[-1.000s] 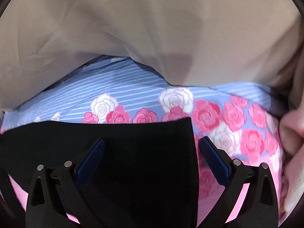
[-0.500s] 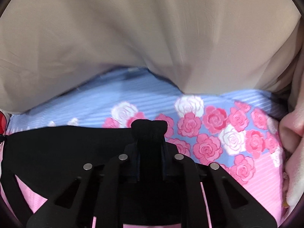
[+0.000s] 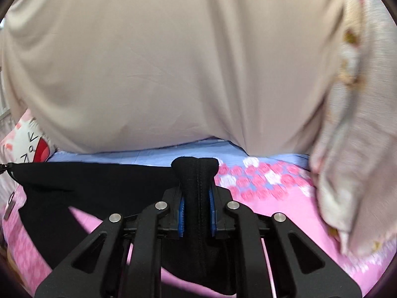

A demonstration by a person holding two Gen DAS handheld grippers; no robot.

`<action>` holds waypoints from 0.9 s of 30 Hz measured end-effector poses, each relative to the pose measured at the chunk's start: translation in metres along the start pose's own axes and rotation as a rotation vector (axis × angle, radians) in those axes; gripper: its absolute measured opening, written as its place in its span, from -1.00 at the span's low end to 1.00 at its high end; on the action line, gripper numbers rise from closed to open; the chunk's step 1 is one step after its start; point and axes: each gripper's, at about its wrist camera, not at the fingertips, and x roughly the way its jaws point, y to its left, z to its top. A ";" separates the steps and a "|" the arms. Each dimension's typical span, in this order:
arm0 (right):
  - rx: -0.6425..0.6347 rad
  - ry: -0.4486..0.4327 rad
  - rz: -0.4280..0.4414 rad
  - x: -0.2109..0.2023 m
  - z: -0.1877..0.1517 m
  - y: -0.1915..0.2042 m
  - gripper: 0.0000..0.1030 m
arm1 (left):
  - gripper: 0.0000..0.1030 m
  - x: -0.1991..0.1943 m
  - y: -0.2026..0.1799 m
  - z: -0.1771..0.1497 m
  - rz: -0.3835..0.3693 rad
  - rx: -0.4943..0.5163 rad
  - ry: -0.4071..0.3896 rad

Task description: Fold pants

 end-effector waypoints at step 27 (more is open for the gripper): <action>-0.223 0.042 -0.378 -0.078 -0.125 -0.014 0.55 | -0.80 0.030 0.075 -0.100 0.278 -0.006 0.266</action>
